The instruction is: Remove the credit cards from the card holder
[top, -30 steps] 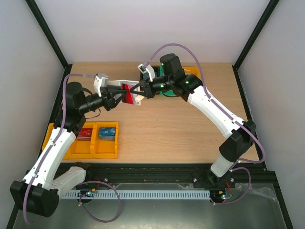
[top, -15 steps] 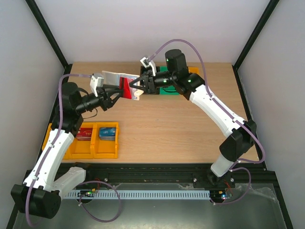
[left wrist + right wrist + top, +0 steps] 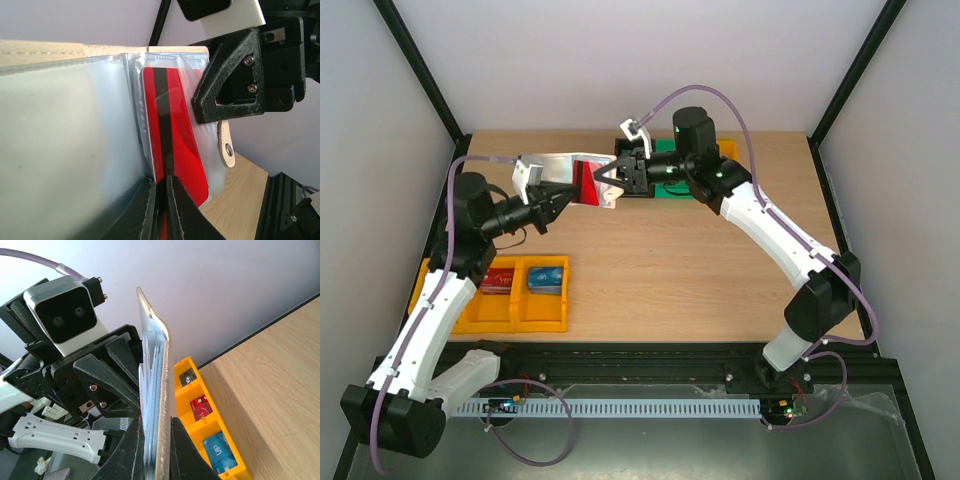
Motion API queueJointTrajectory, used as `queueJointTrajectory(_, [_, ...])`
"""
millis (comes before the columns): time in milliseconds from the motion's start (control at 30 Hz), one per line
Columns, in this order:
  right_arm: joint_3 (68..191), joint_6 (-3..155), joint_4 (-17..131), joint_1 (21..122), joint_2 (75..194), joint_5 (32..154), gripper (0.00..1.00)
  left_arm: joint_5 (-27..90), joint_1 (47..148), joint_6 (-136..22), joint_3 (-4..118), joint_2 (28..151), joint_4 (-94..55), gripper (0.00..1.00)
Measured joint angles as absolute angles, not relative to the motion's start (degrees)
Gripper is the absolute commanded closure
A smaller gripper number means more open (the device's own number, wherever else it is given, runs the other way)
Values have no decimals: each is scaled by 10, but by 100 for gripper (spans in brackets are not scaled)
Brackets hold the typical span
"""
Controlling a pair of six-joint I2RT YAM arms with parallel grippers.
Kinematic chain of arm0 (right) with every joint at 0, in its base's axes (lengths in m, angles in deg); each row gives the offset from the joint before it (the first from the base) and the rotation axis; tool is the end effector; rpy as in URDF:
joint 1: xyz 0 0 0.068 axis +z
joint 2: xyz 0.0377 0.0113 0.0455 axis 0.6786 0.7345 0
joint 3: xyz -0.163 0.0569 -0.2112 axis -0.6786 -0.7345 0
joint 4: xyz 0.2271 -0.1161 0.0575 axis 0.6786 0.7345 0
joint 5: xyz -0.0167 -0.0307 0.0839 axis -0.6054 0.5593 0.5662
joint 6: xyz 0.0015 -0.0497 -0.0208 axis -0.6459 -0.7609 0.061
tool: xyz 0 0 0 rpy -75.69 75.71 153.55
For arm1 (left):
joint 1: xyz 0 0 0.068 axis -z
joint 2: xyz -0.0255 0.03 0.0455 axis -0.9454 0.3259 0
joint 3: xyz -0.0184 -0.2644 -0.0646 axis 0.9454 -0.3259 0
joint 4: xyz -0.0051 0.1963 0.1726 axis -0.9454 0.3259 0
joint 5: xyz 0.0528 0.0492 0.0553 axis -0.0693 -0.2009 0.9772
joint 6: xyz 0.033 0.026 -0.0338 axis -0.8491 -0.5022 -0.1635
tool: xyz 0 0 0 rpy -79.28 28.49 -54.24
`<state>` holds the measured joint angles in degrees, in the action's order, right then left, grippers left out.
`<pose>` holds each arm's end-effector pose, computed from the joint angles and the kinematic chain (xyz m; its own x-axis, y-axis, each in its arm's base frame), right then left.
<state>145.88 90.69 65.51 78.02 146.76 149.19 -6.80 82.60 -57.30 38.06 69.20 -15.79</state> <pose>0.2849 0.2406 0.4136 -0.4991 -0.1534 -0.8529 -0.8520 -0.0927 0.5153 0.2042 -0.0683 0.3771 -0.2235 -0.0965 -0.9699 0.8201 0.5192 -0.2407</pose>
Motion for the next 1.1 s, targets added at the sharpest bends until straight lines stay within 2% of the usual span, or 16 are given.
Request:
queueJointTrajectory(167, [1457, 896, 652, 777, 1465, 1498, 98, -75, 826, -569, 381, 689, -159, 98])
queueJointTrajectory(367, [1448, 887, 645, 763, 1461, 1538, 90, -115, 815, -548, 381, 684, -168, 98])
queueJointTrajectory(667, [1421, 889, 616, 755, 1448, 1566, 86, -153, 807, -520, 380, 682, -183, 98])
queueJointTrajectory(833, [1419, 890, 613, 753, 1448, 1570, 80, -158, 802, -513, 376, 682, -194, 98])
queueJointTrajectory(1100, [1419, 891, 613, 749, 1448, 1583, 77, -161, 793, -505, 373, 677, -204, 98])
